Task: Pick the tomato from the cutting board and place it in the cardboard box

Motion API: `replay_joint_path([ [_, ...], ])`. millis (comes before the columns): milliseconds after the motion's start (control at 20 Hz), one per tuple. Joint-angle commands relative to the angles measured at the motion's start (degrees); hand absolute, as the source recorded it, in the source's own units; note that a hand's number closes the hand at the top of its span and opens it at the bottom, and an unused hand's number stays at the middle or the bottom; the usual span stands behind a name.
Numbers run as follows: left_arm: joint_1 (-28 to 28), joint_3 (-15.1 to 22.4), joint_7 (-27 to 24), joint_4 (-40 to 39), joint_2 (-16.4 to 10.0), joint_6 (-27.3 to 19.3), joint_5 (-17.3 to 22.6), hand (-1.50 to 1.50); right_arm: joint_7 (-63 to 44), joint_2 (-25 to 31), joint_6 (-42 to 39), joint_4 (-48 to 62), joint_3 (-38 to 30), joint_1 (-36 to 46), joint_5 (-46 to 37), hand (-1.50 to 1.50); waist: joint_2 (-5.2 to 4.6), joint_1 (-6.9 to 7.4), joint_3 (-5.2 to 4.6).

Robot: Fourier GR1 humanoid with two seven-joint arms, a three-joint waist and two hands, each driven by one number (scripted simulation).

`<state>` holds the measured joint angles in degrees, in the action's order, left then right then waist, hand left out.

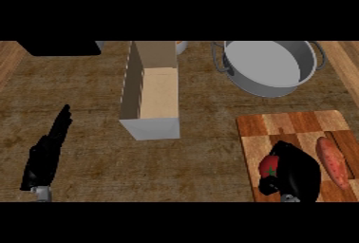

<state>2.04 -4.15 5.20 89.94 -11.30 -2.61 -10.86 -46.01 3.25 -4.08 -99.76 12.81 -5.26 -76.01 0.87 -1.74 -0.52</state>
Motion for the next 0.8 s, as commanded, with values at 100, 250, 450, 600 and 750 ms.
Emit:
replay_joint_path([
  [100,-4.0,-0.6,2.5,-1.0,-0.4,-0.2,-0.2,0.0,-21.4,-3.1,-3.4,-16.1,19.2,-1.5,-8.5,1.5,-0.44,0.76,0.41],
  [250,-0.7,0.7,-0.2,-0.7,0.8,0.6,0.2,0.0,-23.1,-3.2,4.7,-15.9,25.7,5.5,-10.5,1.5,-0.49,2.14,0.45],
  [450,-2.9,-1.2,1.0,-0.8,-1.5,2.5,1.6,0.0,-27.0,-3.2,3.8,-19.4,30.2,15.2,-9.7,1.5,-0.69,2.59,0.44],
  [600,-2.3,0.3,0.6,-0.7,0.3,1.4,0.5,0.0,-30.1,-3.2,3.8,-16.2,30.5,24.6,-7.2,1.5,-0.87,2.73,0.45],
  [750,-2.3,1.8,1.1,0.9,1.3,-0.2,-1.7,0.0,-35.3,-3.2,0.5,-15.8,33.0,32.5,-3.5,1.5,-0.76,2.83,0.44],
])
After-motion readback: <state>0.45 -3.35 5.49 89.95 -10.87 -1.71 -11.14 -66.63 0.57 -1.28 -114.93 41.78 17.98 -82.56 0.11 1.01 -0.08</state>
